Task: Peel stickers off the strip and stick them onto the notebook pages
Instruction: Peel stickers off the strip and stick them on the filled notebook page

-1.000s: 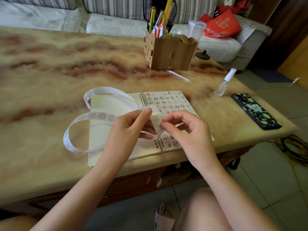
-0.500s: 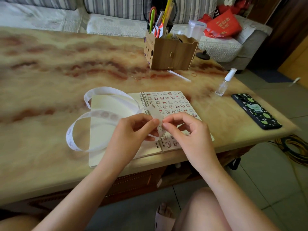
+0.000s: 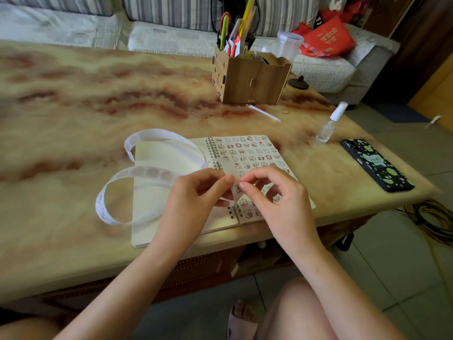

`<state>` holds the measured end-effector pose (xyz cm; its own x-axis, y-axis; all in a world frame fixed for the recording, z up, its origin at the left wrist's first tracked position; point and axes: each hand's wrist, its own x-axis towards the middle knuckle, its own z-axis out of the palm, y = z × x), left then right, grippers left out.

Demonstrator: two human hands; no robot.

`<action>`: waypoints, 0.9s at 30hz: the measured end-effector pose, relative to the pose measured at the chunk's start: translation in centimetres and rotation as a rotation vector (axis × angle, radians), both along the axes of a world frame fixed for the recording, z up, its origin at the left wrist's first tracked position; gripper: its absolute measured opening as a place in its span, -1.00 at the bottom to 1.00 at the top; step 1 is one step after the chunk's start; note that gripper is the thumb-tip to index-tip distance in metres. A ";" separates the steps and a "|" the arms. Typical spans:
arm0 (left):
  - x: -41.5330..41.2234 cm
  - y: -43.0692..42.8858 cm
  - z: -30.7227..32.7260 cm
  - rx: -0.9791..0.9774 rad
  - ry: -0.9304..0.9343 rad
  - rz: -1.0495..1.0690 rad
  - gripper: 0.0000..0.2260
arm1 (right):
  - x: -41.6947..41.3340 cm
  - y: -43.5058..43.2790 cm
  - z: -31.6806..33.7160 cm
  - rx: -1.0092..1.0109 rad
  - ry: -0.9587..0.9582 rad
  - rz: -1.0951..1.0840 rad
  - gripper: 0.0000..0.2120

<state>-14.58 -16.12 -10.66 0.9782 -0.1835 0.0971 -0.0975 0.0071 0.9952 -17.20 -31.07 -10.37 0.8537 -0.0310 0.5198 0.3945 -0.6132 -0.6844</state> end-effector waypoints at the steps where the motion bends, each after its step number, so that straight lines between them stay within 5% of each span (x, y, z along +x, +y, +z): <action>1: 0.0 0.0 0.0 -0.004 0.007 0.004 -0.87 | 0.0 0.0 0.0 -0.037 -0.021 -0.005 -0.96; 19: -0.1 0.0 0.2 -0.020 0.087 0.001 -0.87 | -0.3 0.2 -0.1 -0.091 0.012 -0.008 -0.96; 27: 0.1 0.2 0.2 -0.014 0.115 -0.001 -0.86 | -0.9 -0.4 1.2 0.194 0.269 0.098 -0.96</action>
<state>-14.47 -15.95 -10.45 0.9828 -0.1841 -0.0128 0.0171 0.0215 0.9996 -18.15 -31.52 -9.12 0.9631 -0.0179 0.2686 0.2352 -0.4298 -0.8717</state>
